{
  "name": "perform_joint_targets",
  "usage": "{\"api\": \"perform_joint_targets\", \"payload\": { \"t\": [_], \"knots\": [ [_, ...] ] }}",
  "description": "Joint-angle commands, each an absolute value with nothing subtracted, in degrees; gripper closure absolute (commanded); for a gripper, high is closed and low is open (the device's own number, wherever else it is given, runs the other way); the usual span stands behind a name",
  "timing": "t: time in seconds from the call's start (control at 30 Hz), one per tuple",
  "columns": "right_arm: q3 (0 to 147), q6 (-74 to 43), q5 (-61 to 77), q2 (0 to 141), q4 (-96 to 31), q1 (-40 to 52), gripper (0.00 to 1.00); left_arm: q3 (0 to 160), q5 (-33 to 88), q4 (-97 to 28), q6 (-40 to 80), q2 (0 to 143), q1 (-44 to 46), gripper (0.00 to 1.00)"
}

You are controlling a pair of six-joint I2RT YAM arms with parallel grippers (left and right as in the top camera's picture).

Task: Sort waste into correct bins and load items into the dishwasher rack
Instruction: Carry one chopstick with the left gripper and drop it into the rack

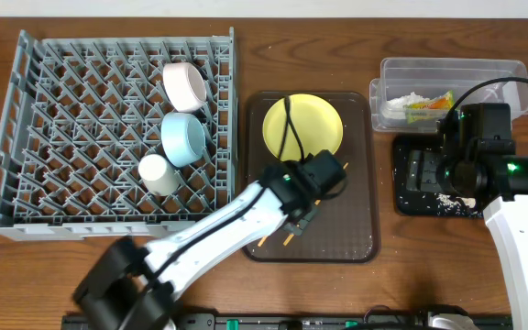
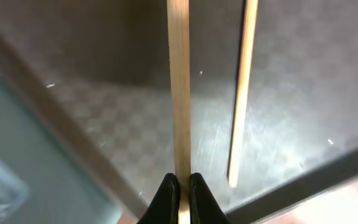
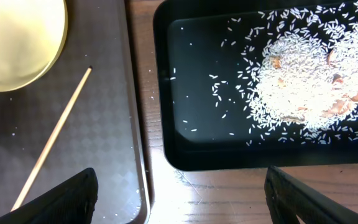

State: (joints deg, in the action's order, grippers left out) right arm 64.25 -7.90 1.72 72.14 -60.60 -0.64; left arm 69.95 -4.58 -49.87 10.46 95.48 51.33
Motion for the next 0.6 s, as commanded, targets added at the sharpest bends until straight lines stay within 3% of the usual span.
{"api": "perform_joint_targets", "payload": {
  "t": [0.0, 0.23, 0.57],
  "knots": [
    [64.8, -8.1, 1.9, 71.6, -60.6, -1.1, 0.16, 70.0, -6.1, -50.9, 9.7, 91.2, 50.8, 0.94],
    [64.8, -8.1, 2.0, 71.6, -60.7, -1.1, 0.16, 70.0, -12.7, -49.7, 9.7, 83.2, 42.5, 0.94],
    [64.8, -8.1, 2.0, 71.6, -60.6, -1.1, 0.17, 69.8, -9.1, -41.8, 9.7, 83.7, 27.2, 0.94]
  ]
}}
